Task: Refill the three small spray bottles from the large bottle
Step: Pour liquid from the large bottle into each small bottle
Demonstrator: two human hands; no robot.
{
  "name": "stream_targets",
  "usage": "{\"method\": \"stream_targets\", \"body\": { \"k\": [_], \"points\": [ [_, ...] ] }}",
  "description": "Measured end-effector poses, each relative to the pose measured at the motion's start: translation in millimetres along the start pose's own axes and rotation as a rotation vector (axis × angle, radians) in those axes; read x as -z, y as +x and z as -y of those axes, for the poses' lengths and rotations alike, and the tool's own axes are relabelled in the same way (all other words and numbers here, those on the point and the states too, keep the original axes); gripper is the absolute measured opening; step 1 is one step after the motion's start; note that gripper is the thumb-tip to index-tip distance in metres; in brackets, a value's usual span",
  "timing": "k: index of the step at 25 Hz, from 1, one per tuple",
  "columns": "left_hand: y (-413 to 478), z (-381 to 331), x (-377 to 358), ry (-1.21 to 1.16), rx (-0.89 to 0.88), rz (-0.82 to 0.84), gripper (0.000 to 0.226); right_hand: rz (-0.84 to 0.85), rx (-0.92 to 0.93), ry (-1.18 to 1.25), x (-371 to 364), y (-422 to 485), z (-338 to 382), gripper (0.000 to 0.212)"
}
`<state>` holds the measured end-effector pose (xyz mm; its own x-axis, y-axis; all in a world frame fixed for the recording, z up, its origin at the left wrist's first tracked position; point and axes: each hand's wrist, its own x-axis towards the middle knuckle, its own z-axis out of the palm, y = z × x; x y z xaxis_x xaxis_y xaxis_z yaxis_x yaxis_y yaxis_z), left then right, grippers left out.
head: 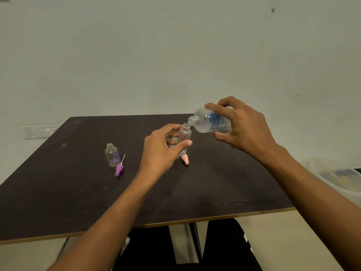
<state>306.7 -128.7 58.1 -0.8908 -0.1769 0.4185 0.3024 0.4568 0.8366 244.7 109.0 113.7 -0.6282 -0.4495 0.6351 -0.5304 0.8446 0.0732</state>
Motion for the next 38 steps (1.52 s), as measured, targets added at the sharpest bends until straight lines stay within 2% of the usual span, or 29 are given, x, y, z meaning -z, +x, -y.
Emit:
{"method": "stream_targets", "body": {
  "k": [38],
  "points": [
    [-3, 5, -8, -0.008, 0.033, 0.024, 0.047, -0.002, 0.094, -0.127, 10, 3, -3, 0.075]
  ]
}}
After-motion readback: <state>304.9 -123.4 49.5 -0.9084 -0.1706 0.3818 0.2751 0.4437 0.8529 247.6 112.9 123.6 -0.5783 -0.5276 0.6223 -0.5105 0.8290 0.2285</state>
